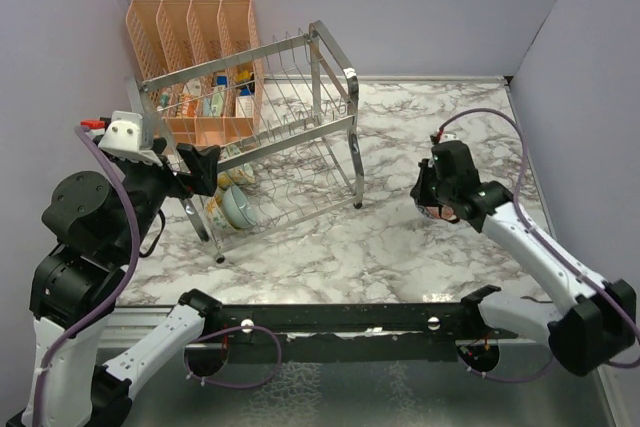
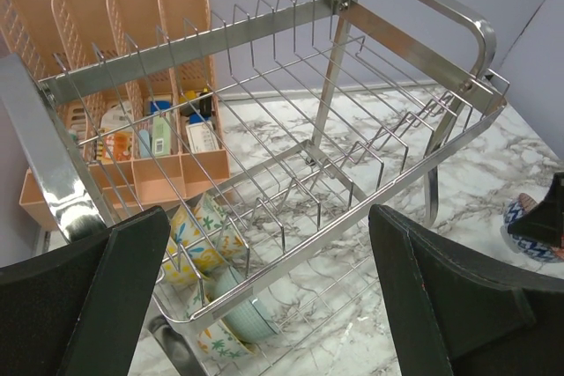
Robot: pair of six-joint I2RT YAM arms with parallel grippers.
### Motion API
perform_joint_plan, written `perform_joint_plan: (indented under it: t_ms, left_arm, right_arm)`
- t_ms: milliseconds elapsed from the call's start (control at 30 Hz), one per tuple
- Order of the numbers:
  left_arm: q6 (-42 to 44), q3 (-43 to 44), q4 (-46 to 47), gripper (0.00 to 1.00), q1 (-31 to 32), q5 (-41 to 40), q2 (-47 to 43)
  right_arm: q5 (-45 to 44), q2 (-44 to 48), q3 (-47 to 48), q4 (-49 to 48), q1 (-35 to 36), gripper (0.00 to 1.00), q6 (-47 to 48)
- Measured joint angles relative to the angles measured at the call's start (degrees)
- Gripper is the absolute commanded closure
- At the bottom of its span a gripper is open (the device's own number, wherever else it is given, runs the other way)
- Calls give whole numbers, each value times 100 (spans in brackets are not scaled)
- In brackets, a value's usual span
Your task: Load the bowls into the dish rack
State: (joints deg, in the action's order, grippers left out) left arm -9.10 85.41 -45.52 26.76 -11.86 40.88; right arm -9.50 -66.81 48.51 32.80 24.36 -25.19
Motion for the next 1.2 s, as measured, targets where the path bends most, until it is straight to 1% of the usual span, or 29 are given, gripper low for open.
perform_joint_plan:
  t_ms: [167,267,333,433,633,700,733,767,833,900,967,1033,1100,1200]
  left_arm:
    - [-26,39,13,1,0,2,20]
    - [-61,39,63,1,0,7,85]
    - [-92,39,116,1,0,9,142]
    - [-160,15,221,1,0,13,201]
    - [-308,-107,393,1,0,76,249]
    - [-356,-111,422,1,0,94,293]
    - [-376,-111,437,1,0,98,313]
    - [-398,-111,450,1,0,98,334]
    - [-428,-111,455,1,0,98,365]
    - [-442,-111,450,1,0,98,378]
    - [-452,-109,446,1,0,96,380]
    - [-457,-109,439,1,0,96,376]
    - [-459,-101,415,1,0,94,374]
    - [-457,-68,369,1,0,96,374]
  right_arm:
    - [798,1161,63,511,7,99,-9]
    - [1453,1635,-52,756,13,99,-20]
    - [1910,1849,-208,870,87,99,-46]
    - [2612,2138,-396,1108,380,99,-114]
    - [3491,2192,-404,1078,1043,99,-133]
    - [3571,2081,-409,918,1427,99,-177]
    - [3550,1932,-411,743,1832,99,-236]
    - [3552,1853,-411,520,2020,99,-304]
    - [3512,1440,-411,348,2817,99,-372]
    - [3296,964,-374,44,3521,99,-492]
    - [3252,496,-323,-273,3947,99,-564]
    - [3285,107,-269,-531,4120,99,-608]
    - [3344,-251,-164,-820,4131,99,-605]
    - [3654,-949,315,-1200,4109,99,-557]
